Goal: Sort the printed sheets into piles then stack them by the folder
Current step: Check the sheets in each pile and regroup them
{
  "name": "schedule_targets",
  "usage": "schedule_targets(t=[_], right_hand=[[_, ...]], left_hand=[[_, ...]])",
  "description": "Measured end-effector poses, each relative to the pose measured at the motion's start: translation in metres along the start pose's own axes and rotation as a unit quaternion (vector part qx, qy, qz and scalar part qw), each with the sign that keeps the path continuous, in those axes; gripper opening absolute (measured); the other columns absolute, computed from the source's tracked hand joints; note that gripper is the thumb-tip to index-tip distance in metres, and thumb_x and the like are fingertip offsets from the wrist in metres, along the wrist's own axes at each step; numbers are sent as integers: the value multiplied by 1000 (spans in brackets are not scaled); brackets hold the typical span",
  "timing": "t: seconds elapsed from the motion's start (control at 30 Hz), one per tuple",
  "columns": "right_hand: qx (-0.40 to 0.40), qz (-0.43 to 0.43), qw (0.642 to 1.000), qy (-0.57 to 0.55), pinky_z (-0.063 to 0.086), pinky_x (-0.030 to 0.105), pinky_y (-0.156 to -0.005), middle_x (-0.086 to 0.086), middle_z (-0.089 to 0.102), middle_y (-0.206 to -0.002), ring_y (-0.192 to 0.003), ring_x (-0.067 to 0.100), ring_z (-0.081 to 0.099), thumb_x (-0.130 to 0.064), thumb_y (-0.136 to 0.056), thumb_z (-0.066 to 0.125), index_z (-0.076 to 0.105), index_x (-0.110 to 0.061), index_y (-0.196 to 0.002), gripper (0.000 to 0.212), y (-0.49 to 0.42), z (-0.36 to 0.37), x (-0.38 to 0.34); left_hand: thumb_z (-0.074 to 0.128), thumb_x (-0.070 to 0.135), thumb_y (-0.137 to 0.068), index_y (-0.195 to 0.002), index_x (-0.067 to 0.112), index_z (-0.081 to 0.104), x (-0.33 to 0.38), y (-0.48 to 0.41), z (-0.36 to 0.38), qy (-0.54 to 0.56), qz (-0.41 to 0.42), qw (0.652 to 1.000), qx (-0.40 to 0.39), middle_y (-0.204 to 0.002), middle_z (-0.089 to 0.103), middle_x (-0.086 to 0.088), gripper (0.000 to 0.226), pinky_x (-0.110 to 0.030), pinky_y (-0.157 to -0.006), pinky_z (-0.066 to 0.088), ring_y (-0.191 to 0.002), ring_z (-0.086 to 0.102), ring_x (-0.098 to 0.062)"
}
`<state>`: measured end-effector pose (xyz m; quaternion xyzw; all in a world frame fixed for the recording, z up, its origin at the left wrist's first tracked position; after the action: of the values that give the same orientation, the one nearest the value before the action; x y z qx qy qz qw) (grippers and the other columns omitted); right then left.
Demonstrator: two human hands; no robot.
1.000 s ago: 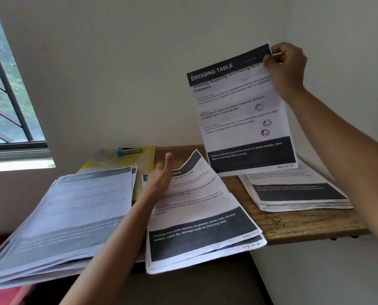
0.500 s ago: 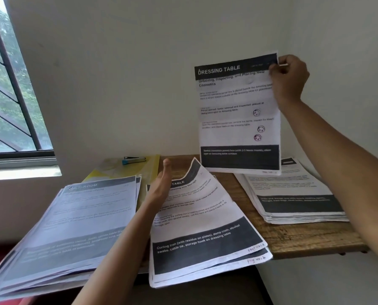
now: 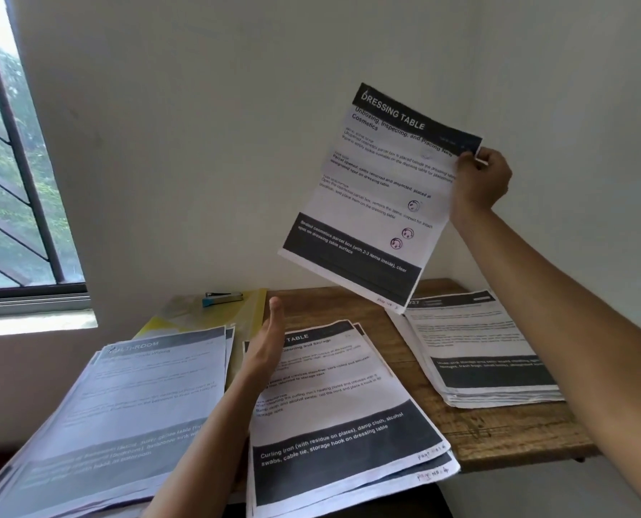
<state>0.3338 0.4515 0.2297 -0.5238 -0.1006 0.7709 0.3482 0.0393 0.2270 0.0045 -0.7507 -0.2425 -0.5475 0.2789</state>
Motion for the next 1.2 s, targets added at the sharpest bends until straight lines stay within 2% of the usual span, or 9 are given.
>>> schedule_targets(t=[0.1, 0.23, 0.37, 0.53, 0.67, 0.83, 0.97, 1.07, 1.2], right_hand=[[-81, 67, 994, 22, 40, 3, -53, -3, 60, -80, -70, 9, 56, -11, -83, 63, 67, -9, -92, 10, 7, 16, 16], [-211, 158, 963, 49, 54, 30, -74, 8, 65, -85, -78, 20, 62, -7, -81, 70, 64, -12, -78, 8, 30, 39, 49], [-284, 203, 933, 91, 55, 44, -81, 12, 67, -85, -79, 24, 63, -6, -79, 73, 62, -16, -66, 20, 67, 49, 79], [-343, 146, 912, 170, 46, 25, -71, 7, 67, -87, -78, 20, 61, -12, -81, 71, 65, -15, -76, 9, 122, 48, 102], [-394, 70, 883, 244, 38, 22, -67, 6, 66, -83, -78, 18, 58, -14, -84, 69, 70, -9, -89, 8, 167, 46, 114], [-456, 25, 850, 263, 45, 25, -68, 4, 68, -83, -76, 16, 60, -11, -86, 65, 68, -11, -86, 3, 214, 48, 126], [-472, 5, 832, 293, 47, 22, -69, 0, 65, -88, -79, 15, 59, -16, -92, 57, 64, -14, -93, 8, 236, 44, 129], [-497, 1, 815, 300, 34, 10, -52, 2, 60, -87, -72, 11, 52, -10, -95, 51, 61, -7, -100, 11, 249, 45, 131], [-540, 9, 777, 324, 47, 27, -71, 5, 62, -104, -94, 19, 58, -9, -93, 51, 59, -11, -111, 20, 260, 44, 149]], left_hand=[[8, 91, -68, -139, 25, 48, 4, -3, -5, 38, 22, 999, 5, -141, 51, -14, 105, -57, -112, 28, -130, 46, -34], [6, 84, -79, -120, 17, 65, 13, -9, -12, 125, 45, 990, -43, -112, 70, -12, 98, -51, -102, 42, -107, 66, -27], [33, 98, -61, -134, 11, 53, -19, -39, -31, 213, -13, 977, -21, -133, 56, -23, 115, -59, -107, 34, -122, 54, -39], [18, 68, -93, -144, 12, 40, 15, -13, -59, 260, 4, 962, 77, -145, 43, -16, 78, -47, -117, 23, -135, 40, -29], [21, 62, -96, -145, 13, 40, 12, -15, -67, 237, 27, 966, 100, -146, 43, -6, 71, -37, -112, 23, -136, 38, -19], [44, 52, -96, -141, 14, 44, 18, -15, -64, 72, 100, 988, 97, -132, 45, 12, 60, -22, -102, 27, -122, 40, -4], [43, 69, -85, -127, 23, 56, 28, -9, -41, -82, 159, 983, 38, -125, 60, -1, 63, -25, -91, 35, -116, 53, -16], [37, 76, -78, -137, 20, 48, 21, -9, -14, -262, 186, 947, -23, -144, 46, -6, 82, -38, -109, 29, -134, 38, -23], [41, 76, -82, -148, 27, 30, -5, -10, 17, -398, 166, 895, -116, -159, 22, -2, 83, -49, -119, 3, -148, 10, -22]])
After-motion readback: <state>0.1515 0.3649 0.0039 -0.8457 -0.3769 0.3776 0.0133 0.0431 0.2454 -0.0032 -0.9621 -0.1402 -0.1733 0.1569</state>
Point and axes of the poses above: each hand's wrist, its own y-axis away from the middle knuckle, its own z-axis out of the palm, x = y × z, the point moved 9 cm from there along -y, towards the middle knuckle
